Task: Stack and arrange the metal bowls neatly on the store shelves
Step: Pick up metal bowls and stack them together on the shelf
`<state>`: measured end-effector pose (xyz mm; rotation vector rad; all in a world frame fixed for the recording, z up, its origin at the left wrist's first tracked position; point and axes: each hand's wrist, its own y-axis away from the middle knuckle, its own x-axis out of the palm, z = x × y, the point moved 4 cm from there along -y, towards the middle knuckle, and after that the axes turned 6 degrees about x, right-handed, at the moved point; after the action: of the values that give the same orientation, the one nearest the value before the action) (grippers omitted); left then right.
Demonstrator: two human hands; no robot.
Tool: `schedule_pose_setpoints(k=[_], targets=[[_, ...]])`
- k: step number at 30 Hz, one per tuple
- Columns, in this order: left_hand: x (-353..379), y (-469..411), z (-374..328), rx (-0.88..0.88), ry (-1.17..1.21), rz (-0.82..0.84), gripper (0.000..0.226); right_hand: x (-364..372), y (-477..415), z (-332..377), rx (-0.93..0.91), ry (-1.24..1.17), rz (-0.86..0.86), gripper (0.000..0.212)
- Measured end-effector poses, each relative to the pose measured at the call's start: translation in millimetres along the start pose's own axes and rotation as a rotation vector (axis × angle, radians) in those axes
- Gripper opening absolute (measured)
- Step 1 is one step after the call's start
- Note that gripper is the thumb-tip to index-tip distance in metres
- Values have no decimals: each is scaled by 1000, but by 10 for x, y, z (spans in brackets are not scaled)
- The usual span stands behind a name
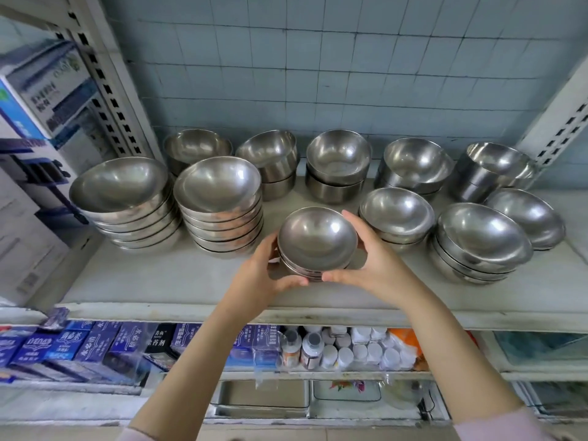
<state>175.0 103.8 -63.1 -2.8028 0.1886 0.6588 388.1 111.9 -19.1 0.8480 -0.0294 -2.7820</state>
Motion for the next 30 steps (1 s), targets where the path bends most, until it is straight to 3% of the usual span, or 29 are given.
schedule_pose_setpoints(k=[5, 10, 14, 21, 27, 30], targets=[[22, -13, 14, -10, 39, -35, 97, -117, 5, 43, -48, 40, -3, 119], [38, -31, 51, -31, 38, -44, 101, -643, 154, 37, -203, 227, -453, 66], [38, -54, 86, -35, 34, -38, 93, -793, 79, -99, -130, 416, -395, 36], [30, -65, 96, -29, 86, -29, 98, -790, -25, -152, -127, 477, -415, 11], [36, -57, 116, -40, 64, -38, 102, -871, 147, 63, -327, 445, -586, 11], [32, -50, 89, -44, 32, -57, 103, -796, 249, 261, -470, 373, -589, 9]])
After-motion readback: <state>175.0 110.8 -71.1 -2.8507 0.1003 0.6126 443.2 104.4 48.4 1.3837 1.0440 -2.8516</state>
